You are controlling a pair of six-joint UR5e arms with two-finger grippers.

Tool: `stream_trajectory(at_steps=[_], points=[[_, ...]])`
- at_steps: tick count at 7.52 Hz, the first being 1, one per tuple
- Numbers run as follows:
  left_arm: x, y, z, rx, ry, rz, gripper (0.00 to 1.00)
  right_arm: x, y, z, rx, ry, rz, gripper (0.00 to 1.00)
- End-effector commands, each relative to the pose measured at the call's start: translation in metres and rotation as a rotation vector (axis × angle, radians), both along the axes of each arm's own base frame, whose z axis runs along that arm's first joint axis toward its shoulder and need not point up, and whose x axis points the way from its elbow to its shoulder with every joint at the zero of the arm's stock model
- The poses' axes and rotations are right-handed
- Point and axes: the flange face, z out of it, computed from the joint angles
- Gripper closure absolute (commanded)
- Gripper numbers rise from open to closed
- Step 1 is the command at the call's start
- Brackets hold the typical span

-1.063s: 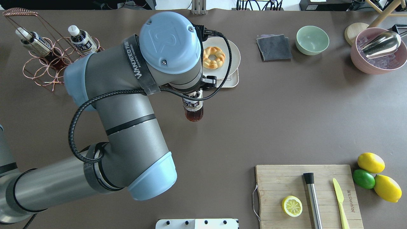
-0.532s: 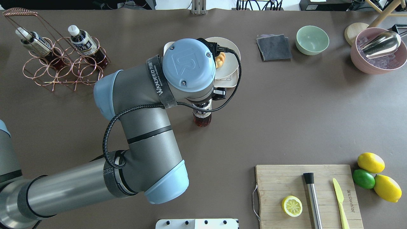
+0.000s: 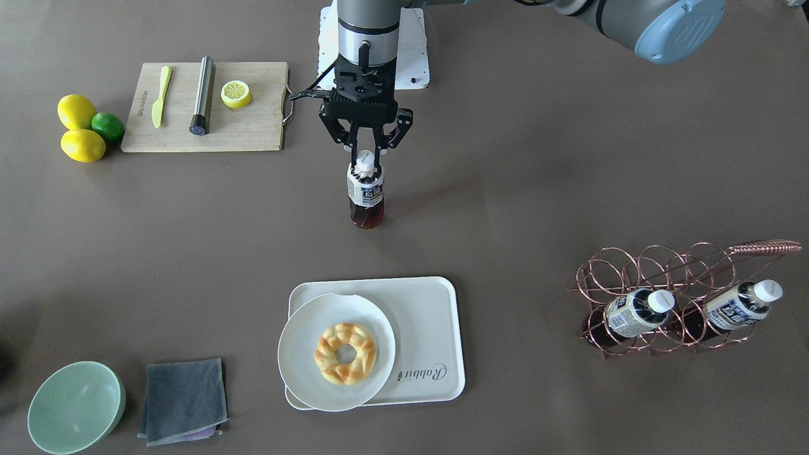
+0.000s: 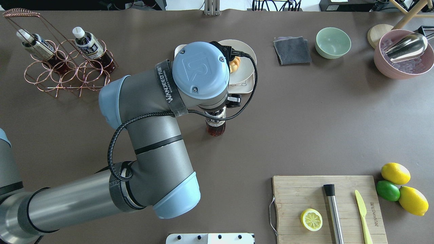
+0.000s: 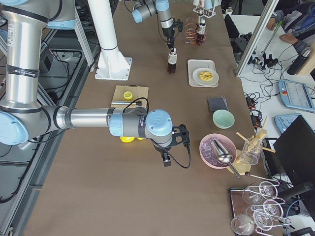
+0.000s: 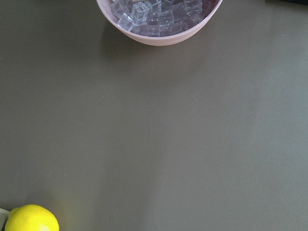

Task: Place tea on tray
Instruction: 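Set the tea bottle down in front of the tray and open the left gripper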

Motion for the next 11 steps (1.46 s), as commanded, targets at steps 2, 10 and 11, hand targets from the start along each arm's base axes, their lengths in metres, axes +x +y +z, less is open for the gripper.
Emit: stream_trajectory(at_steps=[2,10,11], points=[[0.000,0.002,0.006,-0.007,-0.005,0.004,0.85,0.000,-0.001,-0.001,0.002,-0.001,0.000,0.00],[-0.202,-0.037,0.063,0.024,-0.002,0.066,0.03,-0.059,-0.064,-0.100,-0.025,-0.020,0.058,0.00],[-0.254,-0.046,0.095,0.029,-0.008,0.095,0.03,-0.077,-0.074,-0.130,-0.048,-0.034,0.088,0.00]])
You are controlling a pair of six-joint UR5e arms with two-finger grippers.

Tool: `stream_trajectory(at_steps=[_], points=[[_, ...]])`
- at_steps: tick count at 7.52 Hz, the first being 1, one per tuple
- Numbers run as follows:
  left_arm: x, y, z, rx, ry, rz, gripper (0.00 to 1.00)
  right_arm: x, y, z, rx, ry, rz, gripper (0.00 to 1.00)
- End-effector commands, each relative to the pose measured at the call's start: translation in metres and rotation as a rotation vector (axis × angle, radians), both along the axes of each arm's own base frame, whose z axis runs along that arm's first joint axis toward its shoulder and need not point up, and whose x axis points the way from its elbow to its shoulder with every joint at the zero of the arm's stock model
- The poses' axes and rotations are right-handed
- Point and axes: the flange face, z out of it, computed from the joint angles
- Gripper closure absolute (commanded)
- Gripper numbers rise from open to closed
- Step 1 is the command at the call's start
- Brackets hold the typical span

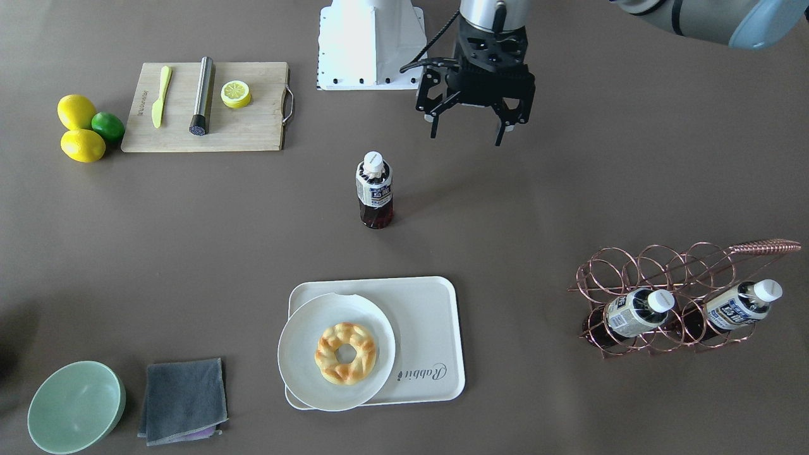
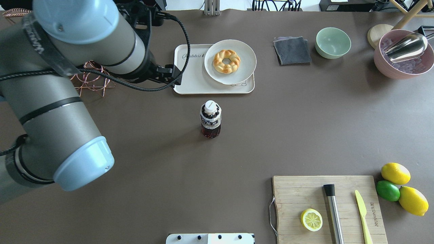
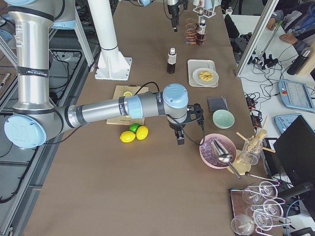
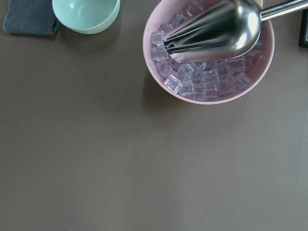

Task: Place tea on tray
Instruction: 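Withdraw the left gripper back toward the caddy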

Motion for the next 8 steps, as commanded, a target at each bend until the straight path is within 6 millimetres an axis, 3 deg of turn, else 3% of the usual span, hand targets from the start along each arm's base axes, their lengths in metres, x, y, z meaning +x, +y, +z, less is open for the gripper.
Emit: stream_trajectory(at_steps=[1,2,3,4,5,6,7,8], points=[[-0.131,-0.026,0.075,0.035,-0.037,0.051,0.03,-0.044,-0.022,-0.065,-0.037,-0.029,0.044,0.00],[-0.174,-0.034,0.106,0.054,-0.059,0.086,0.03,-0.059,-0.030,-0.082,-0.045,-0.037,0.052,0.00],[-0.223,-0.042,0.137,0.065,-0.064,0.114,0.03,-0.086,-0.041,-0.112,-0.072,-0.060,0.064,0.00],[-0.263,-0.042,0.174,0.071,-0.082,0.141,0.03,-0.128,-0.043,-0.157,-0.105,-0.083,0.081,0.00],[-0.291,-0.041,0.218,0.075,-0.129,0.175,0.03,-0.189,-0.032,-0.210,-0.127,-0.069,0.130,0.00],[-0.317,-0.054,0.238,0.069,-0.151,0.163,0.03,-0.270,-0.020,-0.263,-0.137,-0.062,0.183,0.00],[-0.327,-0.060,0.249,0.074,-0.168,0.179,0.03,-0.342,-0.002,-0.310,-0.134,-0.082,0.202,0.00],[-0.328,-0.066,0.259,0.066,-0.175,0.190,0.03,-0.390,0.015,-0.341,-0.145,-0.106,0.193,0.00]])
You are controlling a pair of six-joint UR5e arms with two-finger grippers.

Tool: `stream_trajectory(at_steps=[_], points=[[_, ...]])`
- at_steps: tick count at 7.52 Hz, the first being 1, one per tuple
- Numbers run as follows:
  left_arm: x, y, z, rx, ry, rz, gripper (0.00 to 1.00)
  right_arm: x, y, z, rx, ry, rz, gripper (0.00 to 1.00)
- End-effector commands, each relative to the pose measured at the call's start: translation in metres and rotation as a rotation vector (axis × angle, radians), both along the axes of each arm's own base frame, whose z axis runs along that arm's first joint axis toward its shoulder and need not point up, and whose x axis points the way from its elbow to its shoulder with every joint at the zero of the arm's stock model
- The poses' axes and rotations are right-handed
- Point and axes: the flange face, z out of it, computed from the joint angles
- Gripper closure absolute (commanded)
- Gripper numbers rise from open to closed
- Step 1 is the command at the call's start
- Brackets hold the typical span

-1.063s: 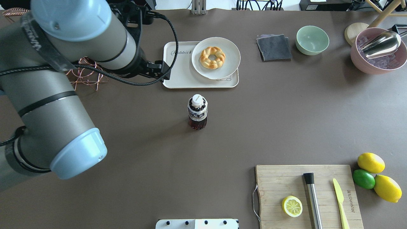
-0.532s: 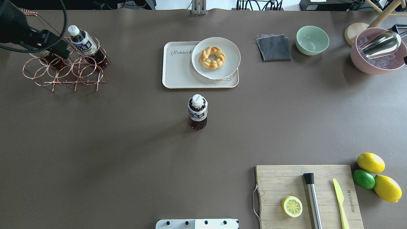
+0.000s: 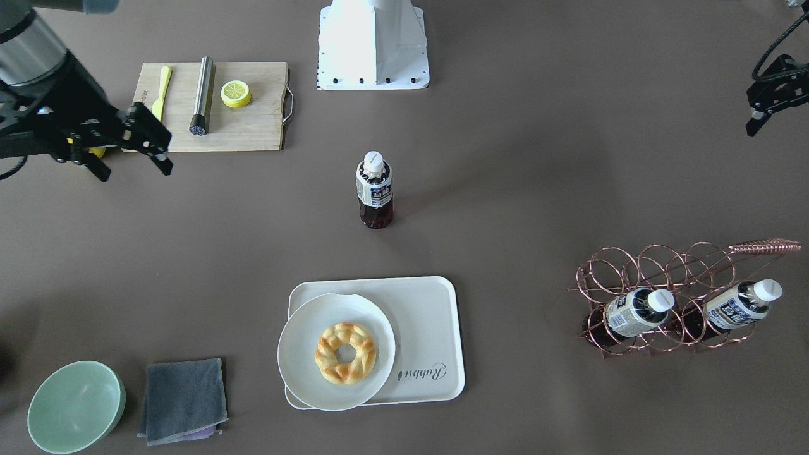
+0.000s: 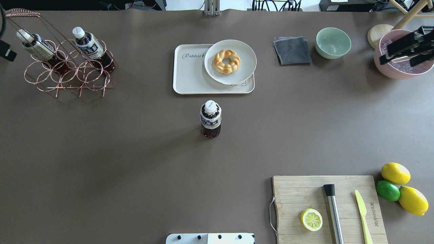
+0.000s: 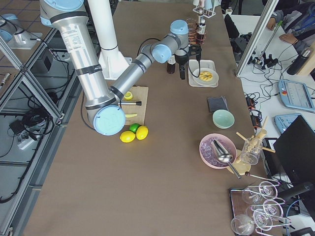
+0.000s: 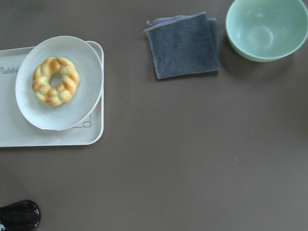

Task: Place tea on tray
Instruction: 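Reach the right gripper to the standing tea bottle and grasp it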

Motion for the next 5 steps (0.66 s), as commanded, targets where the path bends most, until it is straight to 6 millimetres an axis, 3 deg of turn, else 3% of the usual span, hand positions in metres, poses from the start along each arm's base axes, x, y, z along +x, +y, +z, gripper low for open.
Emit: stream_trajectory(at_steps=[1,3,5], points=[[-0.019,-0.012,0.031,-0.007,-0.027,0.026,0.03,-0.133,0.038,-0.097,-0.029,-0.073,0.013,0.00],[-0.029,-0.004,0.038,-0.004,-0.034,0.024,0.03,-0.207,0.050,-0.148,-0.010,-0.022,-0.018,0.01],[-0.037,0.001,0.049,0.007,-0.036,0.026,0.03,-0.234,0.057,-0.169,-0.011,0.000,-0.040,0.13]])
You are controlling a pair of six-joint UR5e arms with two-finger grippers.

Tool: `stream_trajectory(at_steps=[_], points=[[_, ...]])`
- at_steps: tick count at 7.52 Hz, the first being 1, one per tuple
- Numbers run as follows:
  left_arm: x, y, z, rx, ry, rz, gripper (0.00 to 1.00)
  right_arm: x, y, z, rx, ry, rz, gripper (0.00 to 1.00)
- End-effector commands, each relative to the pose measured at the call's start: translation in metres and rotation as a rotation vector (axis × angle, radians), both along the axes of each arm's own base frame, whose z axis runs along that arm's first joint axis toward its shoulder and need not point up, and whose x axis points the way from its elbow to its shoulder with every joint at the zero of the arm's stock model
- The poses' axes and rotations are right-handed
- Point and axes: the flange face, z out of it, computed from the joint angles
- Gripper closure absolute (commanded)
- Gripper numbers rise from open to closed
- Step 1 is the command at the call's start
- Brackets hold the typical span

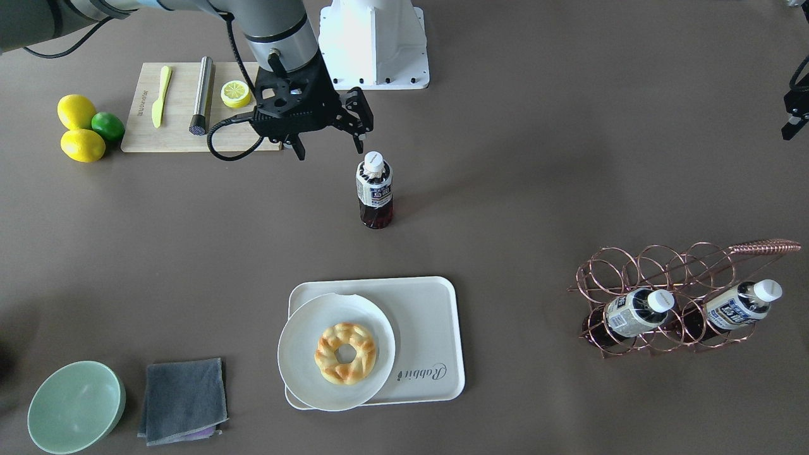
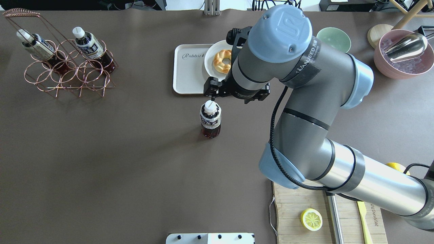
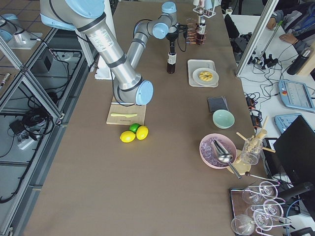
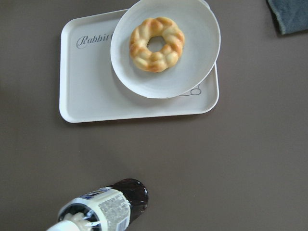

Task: Place tea on tray
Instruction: 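Reach the right gripper to the standing tea bottle and grasp it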

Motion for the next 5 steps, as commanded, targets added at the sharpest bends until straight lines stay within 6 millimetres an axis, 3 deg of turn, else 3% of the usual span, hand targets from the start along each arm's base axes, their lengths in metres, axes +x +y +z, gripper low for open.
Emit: stream_trajectory(at_steps=[1,3,5], points=[[-0.007,0.006,0.011,0.027,0.001,-0.003,0.03,-0.043,0.009,-0.022,0.015,0.045,-0.007,0.14],[-0.007,0.009,0.008,0.034,0.004,-0.002,0.03,-0.053,0.014,-0.021,0.022,0.060,-0.006,0.20],[-0.008,0.010,0.006,0.038,0.005,-0.005,0.03,-0.062,0.013,-0.022,0.015,0.070,0.005,0.36]])
